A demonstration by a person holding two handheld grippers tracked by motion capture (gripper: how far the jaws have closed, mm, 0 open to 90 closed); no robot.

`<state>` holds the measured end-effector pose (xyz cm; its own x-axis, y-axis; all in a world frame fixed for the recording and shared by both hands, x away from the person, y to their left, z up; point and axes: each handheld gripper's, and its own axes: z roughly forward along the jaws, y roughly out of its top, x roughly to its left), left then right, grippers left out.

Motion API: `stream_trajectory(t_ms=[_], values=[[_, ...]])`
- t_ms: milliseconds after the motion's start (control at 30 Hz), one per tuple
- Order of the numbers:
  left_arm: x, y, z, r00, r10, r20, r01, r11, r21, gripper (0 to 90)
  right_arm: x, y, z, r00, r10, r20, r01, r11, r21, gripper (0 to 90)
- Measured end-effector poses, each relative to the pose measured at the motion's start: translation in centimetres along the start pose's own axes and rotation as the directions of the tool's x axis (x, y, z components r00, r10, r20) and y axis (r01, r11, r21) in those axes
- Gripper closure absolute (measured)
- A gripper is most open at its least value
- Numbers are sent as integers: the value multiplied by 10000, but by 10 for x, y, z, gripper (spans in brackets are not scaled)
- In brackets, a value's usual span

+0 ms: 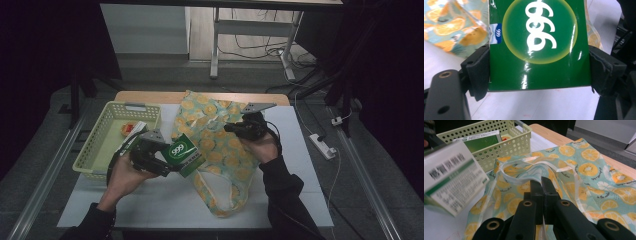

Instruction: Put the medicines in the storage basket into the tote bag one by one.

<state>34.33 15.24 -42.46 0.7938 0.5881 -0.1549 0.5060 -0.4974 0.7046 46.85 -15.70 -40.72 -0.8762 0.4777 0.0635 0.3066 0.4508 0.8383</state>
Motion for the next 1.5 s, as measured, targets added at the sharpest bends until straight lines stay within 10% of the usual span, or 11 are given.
stream_trajectory(t_ms=[567,1500], values=[[-11,24,65,9984,323,457,-363,9954,889,179,2,0,1,10000,-29,-53,28,10000,-31,895],[31,63,121,9941,-795,-741,870,9907,1050,176,8,-1,4,9994,-41,-346,43,10000,69,895]])
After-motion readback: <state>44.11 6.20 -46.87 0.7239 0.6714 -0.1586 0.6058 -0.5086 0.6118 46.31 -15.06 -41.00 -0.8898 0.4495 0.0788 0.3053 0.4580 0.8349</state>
